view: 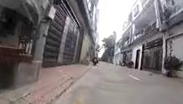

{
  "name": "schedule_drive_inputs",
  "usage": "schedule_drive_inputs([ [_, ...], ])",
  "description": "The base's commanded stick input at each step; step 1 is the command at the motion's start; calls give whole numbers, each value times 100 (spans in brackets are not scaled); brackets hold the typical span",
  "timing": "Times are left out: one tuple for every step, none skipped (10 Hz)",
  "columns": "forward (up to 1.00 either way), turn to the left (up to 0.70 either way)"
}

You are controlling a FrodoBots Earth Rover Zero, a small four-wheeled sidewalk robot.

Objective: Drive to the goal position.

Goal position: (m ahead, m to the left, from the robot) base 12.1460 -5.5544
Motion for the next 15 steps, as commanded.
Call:
schedule_drive_inputs([
  [100, -38],
  [100, -39],
  [100, -39],
  [100, -19],
  [100, -1],
  [100, 1],
  [100, 1],
  [100, 1],
  [100, 1],
  [100, 1],
  [100, 1],
  [100, 1],
  [100, 1],
  [100, 1],
  [100, 1],
])
